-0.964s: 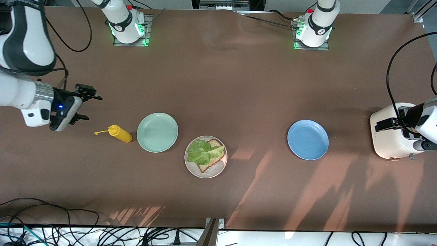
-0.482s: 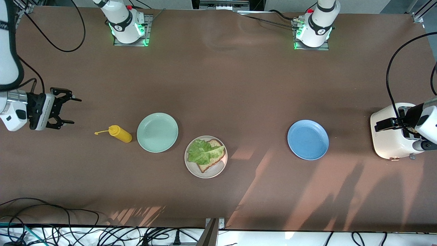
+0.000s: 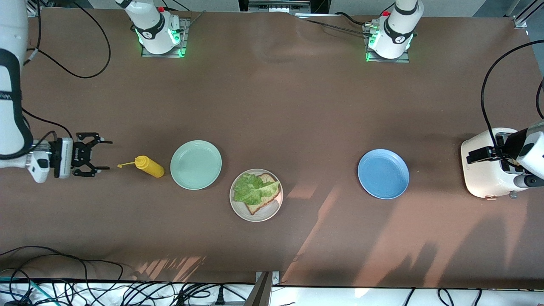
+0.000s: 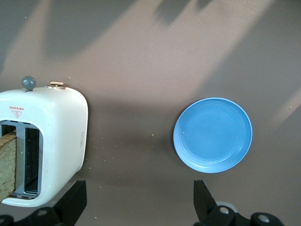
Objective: Make sandwich on beige plate with both arms
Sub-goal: 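Close the right gripper around the yellow squeeze bottle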
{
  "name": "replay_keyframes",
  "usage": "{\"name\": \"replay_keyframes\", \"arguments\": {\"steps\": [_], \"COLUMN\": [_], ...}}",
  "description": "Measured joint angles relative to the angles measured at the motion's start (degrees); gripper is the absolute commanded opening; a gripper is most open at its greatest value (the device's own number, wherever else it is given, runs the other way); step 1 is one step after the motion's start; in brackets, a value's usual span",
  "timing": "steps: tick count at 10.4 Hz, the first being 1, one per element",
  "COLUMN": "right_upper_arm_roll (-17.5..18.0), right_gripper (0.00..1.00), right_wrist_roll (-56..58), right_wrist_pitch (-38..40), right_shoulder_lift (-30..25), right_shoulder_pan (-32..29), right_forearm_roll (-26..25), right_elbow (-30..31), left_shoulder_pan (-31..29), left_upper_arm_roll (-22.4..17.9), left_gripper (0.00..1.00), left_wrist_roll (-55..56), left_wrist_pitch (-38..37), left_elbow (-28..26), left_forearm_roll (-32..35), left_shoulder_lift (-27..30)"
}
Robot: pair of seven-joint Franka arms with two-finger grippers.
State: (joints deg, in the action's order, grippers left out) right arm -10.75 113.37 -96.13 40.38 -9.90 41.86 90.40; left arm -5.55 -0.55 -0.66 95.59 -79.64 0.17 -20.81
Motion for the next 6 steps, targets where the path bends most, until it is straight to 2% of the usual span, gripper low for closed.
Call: {"name": "replay_keyframes", "arguments": {"steps": [2,6], "right_upper_arm_roll": [-0.3,-0.2], "right_gripper": [1.0,1.0], "right_wrist_roll": [5.7,12.8], "right_wrist_pitch": [0.2,0.8], "right_shoulder_lift": [3.5,6.7], "right_shoulder_pan": [0.0,0.4], "right_forearm_roll": [5.0,12.8], "right_elbow": [-0.6,-0.9], "left_shoulder_pan": [-0.9,-1.3], "left_upper_arm_roll": [0.0,0.0], "left_gripper": [1.0,0.99], "left_wrist_roll": [-2.0,-2.7], "left_wrist_pitch": [0.0,0.0], "left_elbow": [0.0,-0.3], "left_forearm_roll": [0.0,0.0], "left_shoulder_lift": [0.0,-0.6]}}
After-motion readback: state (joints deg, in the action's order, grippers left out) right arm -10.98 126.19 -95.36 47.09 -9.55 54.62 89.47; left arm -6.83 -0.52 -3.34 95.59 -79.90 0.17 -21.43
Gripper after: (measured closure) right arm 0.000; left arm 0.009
